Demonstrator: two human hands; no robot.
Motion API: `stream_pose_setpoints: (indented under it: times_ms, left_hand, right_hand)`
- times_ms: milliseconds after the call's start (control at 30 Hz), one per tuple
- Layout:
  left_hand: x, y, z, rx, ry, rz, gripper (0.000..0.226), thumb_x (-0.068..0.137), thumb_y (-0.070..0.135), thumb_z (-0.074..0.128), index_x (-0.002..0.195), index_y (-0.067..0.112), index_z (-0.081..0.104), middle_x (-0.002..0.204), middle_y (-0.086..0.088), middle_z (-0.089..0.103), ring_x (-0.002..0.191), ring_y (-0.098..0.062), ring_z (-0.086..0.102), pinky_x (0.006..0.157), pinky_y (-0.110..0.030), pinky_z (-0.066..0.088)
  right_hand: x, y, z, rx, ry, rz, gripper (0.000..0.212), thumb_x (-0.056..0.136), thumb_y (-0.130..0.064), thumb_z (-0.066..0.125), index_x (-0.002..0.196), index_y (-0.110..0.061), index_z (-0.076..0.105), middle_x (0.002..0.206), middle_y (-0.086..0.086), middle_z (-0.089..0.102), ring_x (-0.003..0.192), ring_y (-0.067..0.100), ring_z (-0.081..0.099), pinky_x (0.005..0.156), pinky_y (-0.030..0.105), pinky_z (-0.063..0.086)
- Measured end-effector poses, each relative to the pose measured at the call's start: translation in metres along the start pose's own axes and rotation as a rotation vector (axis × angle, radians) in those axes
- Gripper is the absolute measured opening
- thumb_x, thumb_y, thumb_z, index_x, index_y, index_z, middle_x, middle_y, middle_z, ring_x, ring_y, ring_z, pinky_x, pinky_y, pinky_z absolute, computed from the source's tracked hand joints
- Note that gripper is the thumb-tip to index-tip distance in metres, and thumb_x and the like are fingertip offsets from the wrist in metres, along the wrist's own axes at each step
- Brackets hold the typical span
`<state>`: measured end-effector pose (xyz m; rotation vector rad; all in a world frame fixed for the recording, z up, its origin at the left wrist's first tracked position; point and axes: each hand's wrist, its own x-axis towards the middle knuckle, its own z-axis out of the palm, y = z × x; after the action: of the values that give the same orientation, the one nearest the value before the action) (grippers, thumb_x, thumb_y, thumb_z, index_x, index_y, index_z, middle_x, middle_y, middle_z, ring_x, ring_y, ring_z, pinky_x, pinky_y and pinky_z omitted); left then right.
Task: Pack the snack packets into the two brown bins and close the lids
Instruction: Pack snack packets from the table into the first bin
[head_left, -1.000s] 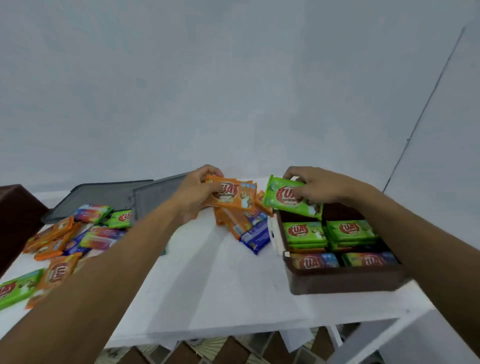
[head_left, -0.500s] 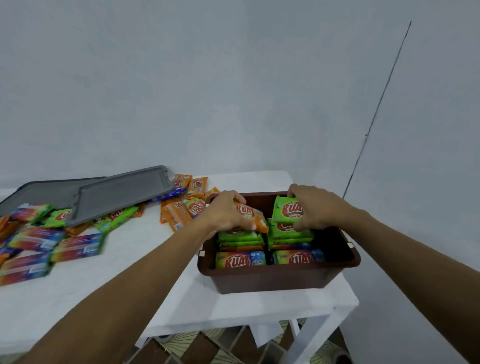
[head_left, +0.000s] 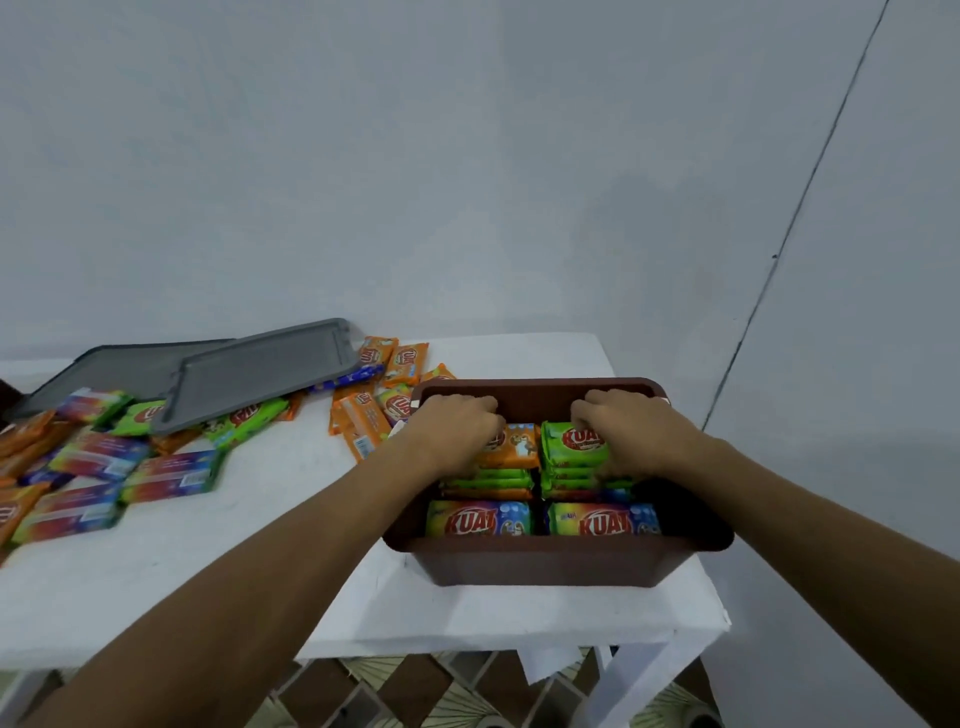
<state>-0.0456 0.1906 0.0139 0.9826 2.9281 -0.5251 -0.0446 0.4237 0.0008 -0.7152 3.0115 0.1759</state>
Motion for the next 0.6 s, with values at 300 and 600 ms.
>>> stream_pose_setpoints:
  times_ms: [300,600]
  left_hand:
    - [-0.002,-0.011,0.008,-0.112,0.007,-0.017,0.046,0.078,0.039,0.075,0.114,0.014,0.059,0.115,0.000,0.050,0.101,-0.019,0.054,0.068,-0.030,0.043]
    - [-0.003,-0.009,0.010,0.022,0.056,0.018,0.062,0.080,0.042,0.072,0.135,0.029,0.046,0.114,0.001,0.053,0.102,-0.021,0.056,0.066,-0.035,0.049]
  right_hand:
    - [-0.001,-0.001,0.002,0.027,0.020,0.044,0.055,0.071,-0.045,0.078,0.114,-0.020,0.053,0.109,-0.001,0.055,0.097,0.018,0.053,0.073,0.030,0.045]
    - [-0.002,0.000,0.001,0.043,0.023,0.046,0.055,0.071,-0.046,0.079,0.112,-0.018,0.056,0.108,-0.002,0.056,0.096,0.016,0.054,0.072,0.025,0.038]
